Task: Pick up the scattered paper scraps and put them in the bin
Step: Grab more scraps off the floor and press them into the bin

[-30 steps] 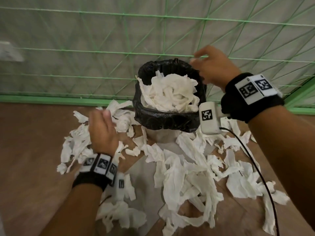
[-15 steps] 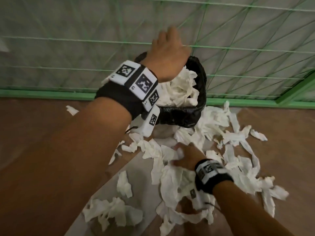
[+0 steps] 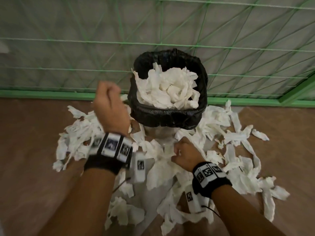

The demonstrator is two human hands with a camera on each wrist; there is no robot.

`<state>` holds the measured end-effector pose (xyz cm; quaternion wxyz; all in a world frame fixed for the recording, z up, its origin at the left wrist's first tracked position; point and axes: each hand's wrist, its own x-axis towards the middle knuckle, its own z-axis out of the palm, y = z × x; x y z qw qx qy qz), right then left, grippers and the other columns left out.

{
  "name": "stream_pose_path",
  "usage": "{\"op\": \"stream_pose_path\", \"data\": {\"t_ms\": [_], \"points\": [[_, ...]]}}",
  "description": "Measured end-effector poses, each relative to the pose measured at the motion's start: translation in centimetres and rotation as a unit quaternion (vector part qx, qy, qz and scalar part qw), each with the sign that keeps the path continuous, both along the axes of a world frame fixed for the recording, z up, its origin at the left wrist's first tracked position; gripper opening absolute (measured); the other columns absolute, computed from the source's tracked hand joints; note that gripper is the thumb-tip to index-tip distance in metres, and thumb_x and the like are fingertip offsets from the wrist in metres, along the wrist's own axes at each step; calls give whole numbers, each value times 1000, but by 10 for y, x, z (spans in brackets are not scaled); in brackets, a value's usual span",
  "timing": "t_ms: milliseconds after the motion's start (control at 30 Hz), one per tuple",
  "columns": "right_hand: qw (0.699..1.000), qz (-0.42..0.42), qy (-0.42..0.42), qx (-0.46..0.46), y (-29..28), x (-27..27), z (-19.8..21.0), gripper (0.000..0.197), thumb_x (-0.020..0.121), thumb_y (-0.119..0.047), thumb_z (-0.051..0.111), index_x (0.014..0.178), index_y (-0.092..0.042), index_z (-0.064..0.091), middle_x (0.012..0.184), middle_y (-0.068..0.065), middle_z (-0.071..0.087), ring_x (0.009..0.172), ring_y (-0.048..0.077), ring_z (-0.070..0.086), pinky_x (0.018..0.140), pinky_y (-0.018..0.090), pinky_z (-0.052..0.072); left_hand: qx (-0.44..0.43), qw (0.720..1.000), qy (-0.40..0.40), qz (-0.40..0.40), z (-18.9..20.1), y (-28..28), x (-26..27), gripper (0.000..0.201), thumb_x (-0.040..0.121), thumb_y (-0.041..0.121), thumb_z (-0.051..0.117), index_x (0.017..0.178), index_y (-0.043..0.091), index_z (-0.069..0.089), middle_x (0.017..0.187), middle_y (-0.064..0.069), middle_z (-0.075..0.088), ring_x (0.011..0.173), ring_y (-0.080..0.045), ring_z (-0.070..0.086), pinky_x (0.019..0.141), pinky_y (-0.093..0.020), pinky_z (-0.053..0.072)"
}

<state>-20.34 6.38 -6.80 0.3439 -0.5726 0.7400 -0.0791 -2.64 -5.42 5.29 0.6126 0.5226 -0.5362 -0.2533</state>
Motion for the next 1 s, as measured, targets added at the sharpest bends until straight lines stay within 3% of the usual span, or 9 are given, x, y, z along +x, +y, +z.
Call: {"op": "stream_pose_path", "data": {"t_ms": [133, 300, 433, 533, 600, 700, 767, 900, 1000], "points": [[997, -63, -32, -7, -14, -14, 16, 17, 73, -16, 67, 75, -12, 51, 71, -1, 49, 73, 22, 51, 52, 22, 32, 133, 968, -209, -49, -84, 64, 45, 22, 87, 15, 39, 71, 10, 54, 54, -1, 49, 50, -9, 46, 51, -29, 36], [991, -122, -61, -9, -18, -15, 20, 13, 81, -7, 55, 87, -18, 54, 86, 1, 55, 92, 27, 56, 67, 26, 36, 312, 724, -573, -222, -144, 130, 66, 54, 68, 45, 52, 117, 25, 57, 124, -14, 58, 111, -40, 57, 89, -56, 47], [988, -139, -64, -2, -20, -19, 27, 31, 90, -2, 39, 105, -13, 64, 120, 12, 60, 112, 30, 55, 83, 26, 40, 383, 663, -600, -232, -163, 163, 76, 88, 48, 60, 61, 129, 29, 44, 135, -13, 49, 116, -41, 51, 83, -61, 46], [991, -131, -38, 11, -21, -21, 40, 26, 96, -14, 41, 106, -6, 64, 120, 17, 61, 109, 33, 55, 81, 28, 38, 356, 687, -592, -226, -178, 176, 84, 85, 78, 47, 58, 146, 24, 13, 151, -5, 20, 134, -31, 33, 99, -50, 40], [991, -130, -31, 17, -21, -25, 48, 27, 96, -23, 46, 104, -5, 64, 115, 18, 63, 105, 33, 57, 81, 30, 40, 346, 712, -566, -232, -179, 174, 84, 71, 81, 22, 66, 140, 11, 26, 142, -13, 38, 122, -32, 47, 95, -41, 48], [989, -143, -21, 20, -22, -36, 65, 27, 91, -27, 55, 97, -3, 66, 97, 17, 66, 94, 32, 61, 73, 29, 39, 352, 724, -540, -246, -177, 166, 79, 26, 87, -1, 45, 110, 0, 57, 105, -17, 60, 91, -32, 62, 77, -35, 54], [990, -140, -2, 29, -25, -47, 78, 23, 88, -26, 58, 85, -4, 66, 85, 17, 63, 84, 30, 60, 68, 29, 38, 374, 744, -488, -261, -182, 160, 78, 27, 79, 7, 38, 100, 6, 55, 85, -13, 69, 71, -26, 68, 62, -29, 58], [988, -129, 61, 52, -26, -72, 98, 22, 88, -28, 58, 87, -6, 62, 89, 13, 60, 88, 28, 60, 69, 28, 41, 341, 843, -380, -169, -161, 141, 72, 34, 99, 29, 44, 125, 10, 53, 125, -15, 60, 111, -32, 59, 95, -41, 50], [978, -156, 112, 81, -22, -89, 124, 16, 93, -18, 47, 105, -10, 55, 102, 11, 56, 95, 25, 56, 75, 27, 40, 276, 909, -303, -81, -123, 115, 68, 48, 100, 44, 21, 92, 14, 57, 90, -9, 65, 84, -29, 62, 74, -39, 50]]}}
